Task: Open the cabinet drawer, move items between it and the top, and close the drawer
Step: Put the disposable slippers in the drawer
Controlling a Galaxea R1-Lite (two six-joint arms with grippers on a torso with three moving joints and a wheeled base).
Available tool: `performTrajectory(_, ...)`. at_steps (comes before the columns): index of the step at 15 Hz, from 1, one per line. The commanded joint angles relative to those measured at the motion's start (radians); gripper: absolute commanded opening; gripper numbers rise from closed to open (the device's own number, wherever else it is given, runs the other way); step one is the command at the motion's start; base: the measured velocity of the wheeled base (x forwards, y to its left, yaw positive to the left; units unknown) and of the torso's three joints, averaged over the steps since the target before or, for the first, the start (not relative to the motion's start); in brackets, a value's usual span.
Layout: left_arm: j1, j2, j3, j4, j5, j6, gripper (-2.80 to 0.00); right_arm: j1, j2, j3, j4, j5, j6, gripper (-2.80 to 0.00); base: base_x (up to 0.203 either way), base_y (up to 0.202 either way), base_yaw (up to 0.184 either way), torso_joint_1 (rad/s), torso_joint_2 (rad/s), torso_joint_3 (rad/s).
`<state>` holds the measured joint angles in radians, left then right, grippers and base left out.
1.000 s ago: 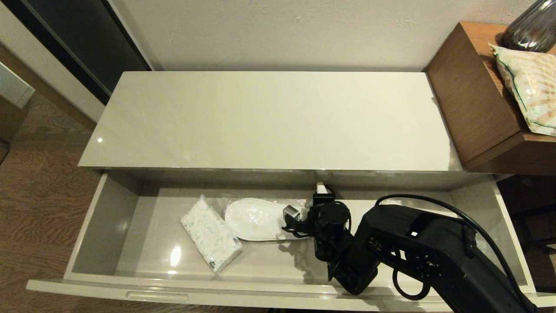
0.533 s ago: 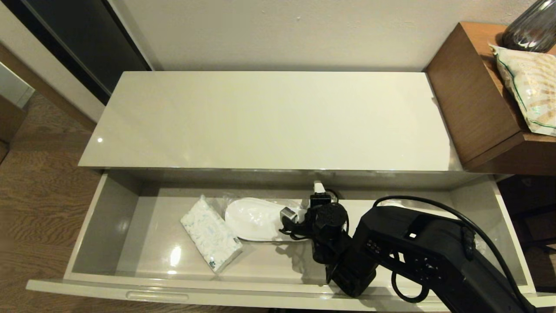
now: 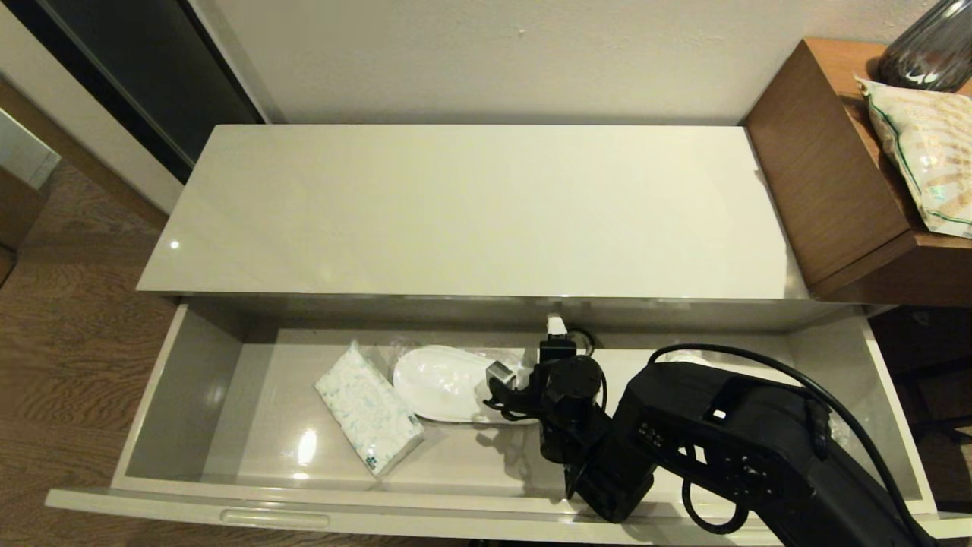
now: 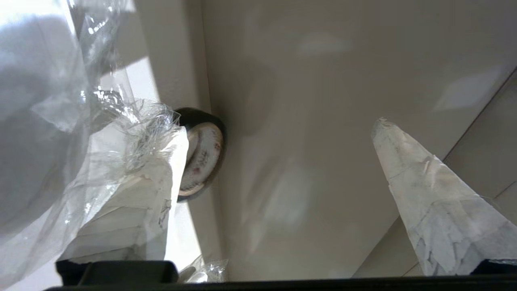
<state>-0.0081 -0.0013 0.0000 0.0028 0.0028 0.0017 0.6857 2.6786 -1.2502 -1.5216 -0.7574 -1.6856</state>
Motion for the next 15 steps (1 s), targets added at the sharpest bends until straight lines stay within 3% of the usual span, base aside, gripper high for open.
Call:
performTrajectory(1, 0.0, 0.001, 0.0, 0.0, 0.0, 0.0, -2.8, 0.008, -0.002, 0.0, -0.008, -0.005, -0.009, 0.0, 0.0, 0.0, 0.0, 0.0, 0.0, 0.0)
performTrajectory(9, 0.0, 0.001, 0.0, 0.0, 0.0, 0.0, -2.8, 0.038, -0.153, 0.015, -0.008, -0.011, 0.008, 0.0, 0.0, 0.0, 0.0, 0.0, 0.0, 0.0)
performTrajectory(15, 0.0, 0.001, 0.0, 0.0, 0.0, 0.0, -2.8, 0.095, -0.304, 0.129, -0.008, -0.09, 0.032, 0.0, 0.0, 0.0, 0.0, 0.0, 0.0, 0.0)
